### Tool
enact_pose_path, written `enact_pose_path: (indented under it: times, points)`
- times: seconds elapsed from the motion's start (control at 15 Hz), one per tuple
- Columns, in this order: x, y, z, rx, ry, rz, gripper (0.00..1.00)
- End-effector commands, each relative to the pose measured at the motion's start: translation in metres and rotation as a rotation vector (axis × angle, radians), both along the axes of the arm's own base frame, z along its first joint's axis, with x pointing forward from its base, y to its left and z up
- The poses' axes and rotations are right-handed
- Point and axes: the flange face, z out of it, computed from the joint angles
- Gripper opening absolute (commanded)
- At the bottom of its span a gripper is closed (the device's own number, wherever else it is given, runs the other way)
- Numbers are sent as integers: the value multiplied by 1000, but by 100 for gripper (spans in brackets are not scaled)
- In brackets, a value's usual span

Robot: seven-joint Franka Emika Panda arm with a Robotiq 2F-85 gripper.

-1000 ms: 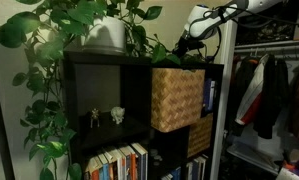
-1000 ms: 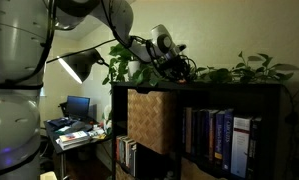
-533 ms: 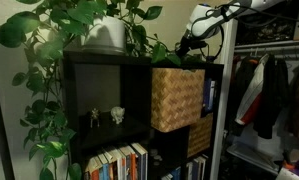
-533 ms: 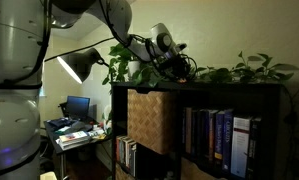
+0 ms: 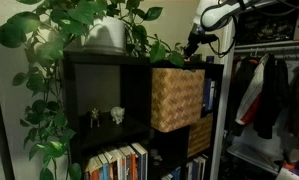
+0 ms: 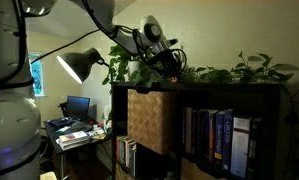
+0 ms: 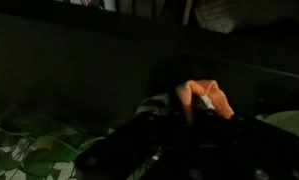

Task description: Pull out the topmost basket, pick up the socks from the top of the shelf and place them in the basket, push the basket backwards

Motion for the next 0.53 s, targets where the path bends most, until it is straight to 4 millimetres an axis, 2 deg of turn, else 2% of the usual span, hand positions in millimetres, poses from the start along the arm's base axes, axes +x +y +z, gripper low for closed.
enact_pose_path:
  times: [0.0, 0.47]
  points:
    - [-47, 16, -2, -36, 78, 0, 8]
    - [-94, 63, -20, -74, 249, 54, 8]
